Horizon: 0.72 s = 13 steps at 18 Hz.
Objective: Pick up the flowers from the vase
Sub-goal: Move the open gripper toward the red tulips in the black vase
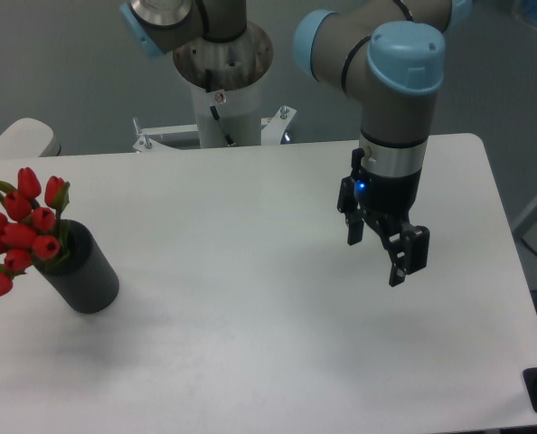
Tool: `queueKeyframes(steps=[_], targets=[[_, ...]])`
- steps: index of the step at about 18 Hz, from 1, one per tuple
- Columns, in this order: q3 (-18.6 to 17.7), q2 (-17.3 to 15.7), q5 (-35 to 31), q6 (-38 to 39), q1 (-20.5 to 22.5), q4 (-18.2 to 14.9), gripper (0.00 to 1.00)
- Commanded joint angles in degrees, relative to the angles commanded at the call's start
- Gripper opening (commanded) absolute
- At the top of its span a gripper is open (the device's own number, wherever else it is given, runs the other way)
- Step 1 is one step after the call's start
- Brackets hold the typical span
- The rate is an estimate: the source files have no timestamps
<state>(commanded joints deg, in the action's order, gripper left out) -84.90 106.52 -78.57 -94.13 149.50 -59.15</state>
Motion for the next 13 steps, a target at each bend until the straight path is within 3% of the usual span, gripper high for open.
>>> queueKeyframes(steps=[13], targets=[[-3.95, -1.05, 1.58, 3.87, -1.76, 2.29, 1.00]])
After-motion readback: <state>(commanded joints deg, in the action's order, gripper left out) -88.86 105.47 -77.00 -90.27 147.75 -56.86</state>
